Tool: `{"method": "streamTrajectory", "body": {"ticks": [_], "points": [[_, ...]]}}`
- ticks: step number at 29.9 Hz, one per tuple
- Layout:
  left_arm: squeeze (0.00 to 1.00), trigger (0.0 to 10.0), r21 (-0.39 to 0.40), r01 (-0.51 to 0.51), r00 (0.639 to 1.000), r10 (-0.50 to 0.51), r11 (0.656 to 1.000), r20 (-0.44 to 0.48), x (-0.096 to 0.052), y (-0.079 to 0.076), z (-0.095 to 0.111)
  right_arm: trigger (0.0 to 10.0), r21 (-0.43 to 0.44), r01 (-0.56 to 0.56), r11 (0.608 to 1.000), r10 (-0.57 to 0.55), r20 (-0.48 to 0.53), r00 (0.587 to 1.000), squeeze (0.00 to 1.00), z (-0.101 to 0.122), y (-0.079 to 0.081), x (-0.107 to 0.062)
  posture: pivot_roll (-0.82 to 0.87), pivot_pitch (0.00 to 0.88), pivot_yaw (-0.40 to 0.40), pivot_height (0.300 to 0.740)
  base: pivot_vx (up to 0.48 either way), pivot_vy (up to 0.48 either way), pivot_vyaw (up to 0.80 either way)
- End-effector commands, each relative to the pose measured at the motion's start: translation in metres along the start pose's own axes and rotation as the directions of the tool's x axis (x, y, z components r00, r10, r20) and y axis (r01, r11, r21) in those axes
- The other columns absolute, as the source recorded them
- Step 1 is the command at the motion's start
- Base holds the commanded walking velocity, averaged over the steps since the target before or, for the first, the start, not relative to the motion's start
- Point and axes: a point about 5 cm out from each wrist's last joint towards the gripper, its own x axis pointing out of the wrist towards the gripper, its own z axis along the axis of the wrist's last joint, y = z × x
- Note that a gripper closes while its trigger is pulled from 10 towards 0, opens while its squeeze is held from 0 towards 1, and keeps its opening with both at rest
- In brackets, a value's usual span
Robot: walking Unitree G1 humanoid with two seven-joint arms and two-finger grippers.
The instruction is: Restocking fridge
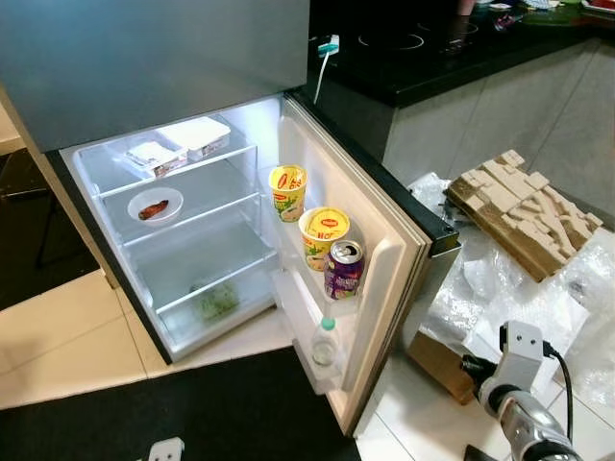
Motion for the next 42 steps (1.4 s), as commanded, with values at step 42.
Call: {"method": "streamTrajectory", "body": {"ticks": [42], "points": [[0.00,10.0,-0.009,-0.011,0.999,0.011,1.000,-0.050,-0.003,0.002,-0.013,10.0,-0.131,-0.379,0.916,0.362,-0.140,0.922,0.00,-0.018,0.076,0.013,-0.04,0.000,-0.032,0.740,0.000,0.000,0.62]]}}
